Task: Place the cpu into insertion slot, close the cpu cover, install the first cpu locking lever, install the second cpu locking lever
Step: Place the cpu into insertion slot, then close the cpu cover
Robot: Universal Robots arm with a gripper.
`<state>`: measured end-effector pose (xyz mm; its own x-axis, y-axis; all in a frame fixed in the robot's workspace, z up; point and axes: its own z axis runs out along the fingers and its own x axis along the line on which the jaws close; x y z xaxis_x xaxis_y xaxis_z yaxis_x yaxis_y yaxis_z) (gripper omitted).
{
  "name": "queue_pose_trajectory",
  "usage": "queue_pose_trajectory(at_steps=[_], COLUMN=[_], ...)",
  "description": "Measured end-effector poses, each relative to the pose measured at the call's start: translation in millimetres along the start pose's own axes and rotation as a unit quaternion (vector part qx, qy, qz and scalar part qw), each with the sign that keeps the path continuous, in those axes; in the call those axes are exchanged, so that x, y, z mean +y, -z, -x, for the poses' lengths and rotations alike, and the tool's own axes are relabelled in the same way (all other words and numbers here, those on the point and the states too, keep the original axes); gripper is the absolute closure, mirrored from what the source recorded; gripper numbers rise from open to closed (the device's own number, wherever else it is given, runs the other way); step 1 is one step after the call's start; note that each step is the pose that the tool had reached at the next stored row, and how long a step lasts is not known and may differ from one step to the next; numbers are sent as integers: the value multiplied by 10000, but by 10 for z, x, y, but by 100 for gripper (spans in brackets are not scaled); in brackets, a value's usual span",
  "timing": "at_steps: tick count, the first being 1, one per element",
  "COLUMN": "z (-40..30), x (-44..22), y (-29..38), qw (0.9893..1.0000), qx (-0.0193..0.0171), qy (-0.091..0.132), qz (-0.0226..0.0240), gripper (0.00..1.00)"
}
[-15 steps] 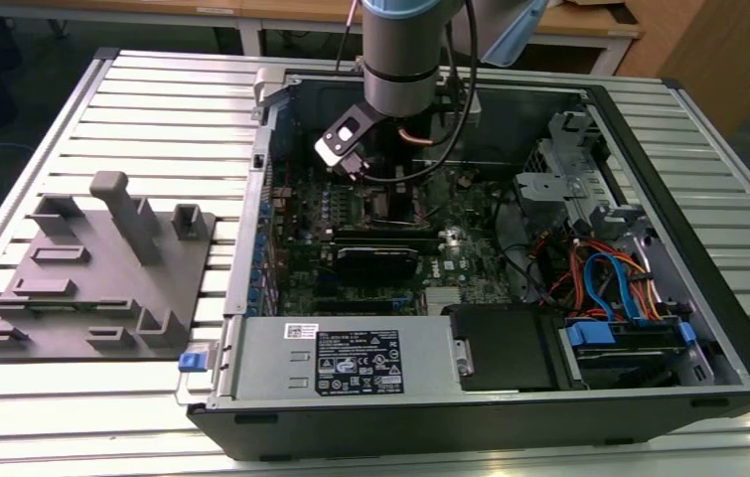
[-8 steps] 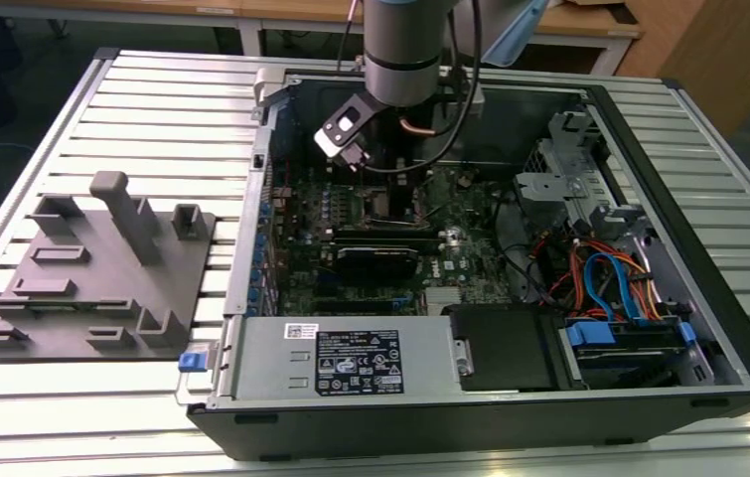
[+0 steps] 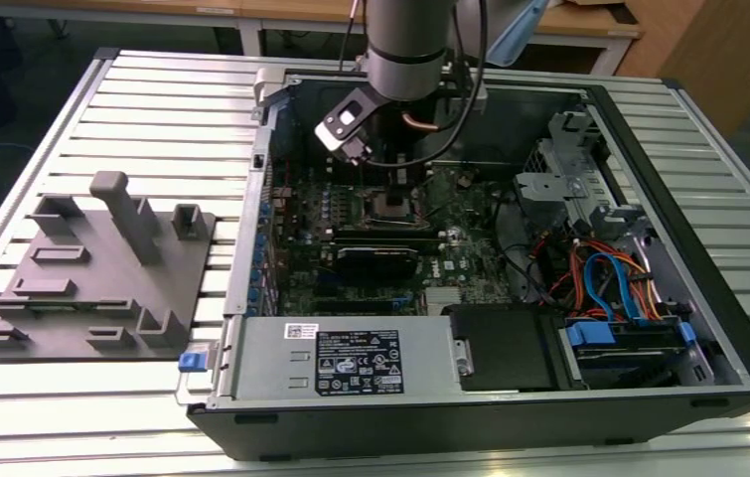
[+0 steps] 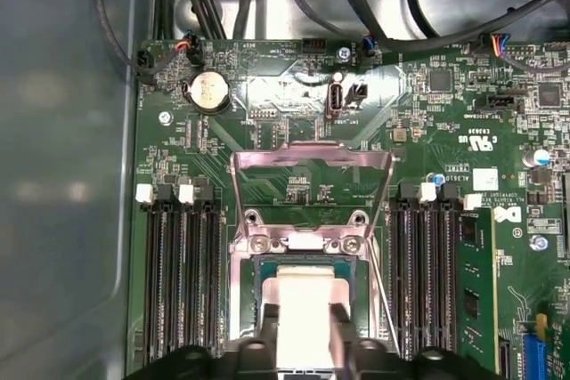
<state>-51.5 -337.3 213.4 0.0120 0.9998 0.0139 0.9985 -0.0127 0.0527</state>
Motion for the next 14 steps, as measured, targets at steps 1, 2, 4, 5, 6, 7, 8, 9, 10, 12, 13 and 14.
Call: queue_pose_trajectory(at_steps=[1, 2, 4, 5, 6, 7, 8, 9, 10, 12, 13, 14], z=[0, 0, 0, 0, 0, 0, 0, 0, 0, 0, 0, 0], x=[4, 7, 7, 7, 7, 8, 7, 7, 7, 7, 7, 7], y=[0, 0, 0, 0, 0, 0, 0, 0, 0, 0, 0, 0], qw=[10000, 10000, 10000, 10000, 10000, 10000, 10000, 10000, 10000, 10000, 10000, 10000], qx=[0, -1, -1, -1, -1, -1, -1, -1, -1, -1, -1, -1], qy=[-1, -1, -2, -2, -1, -1, -1, -1, -1, -1, -1, -2], qz=[-18, -27, -29, -30, -30, -31, -31, -32, -33, -40, -46, -47], gripper=[71, 71, 83, 83, 89, 90, 90, 90, 90, 90, 90, 90])
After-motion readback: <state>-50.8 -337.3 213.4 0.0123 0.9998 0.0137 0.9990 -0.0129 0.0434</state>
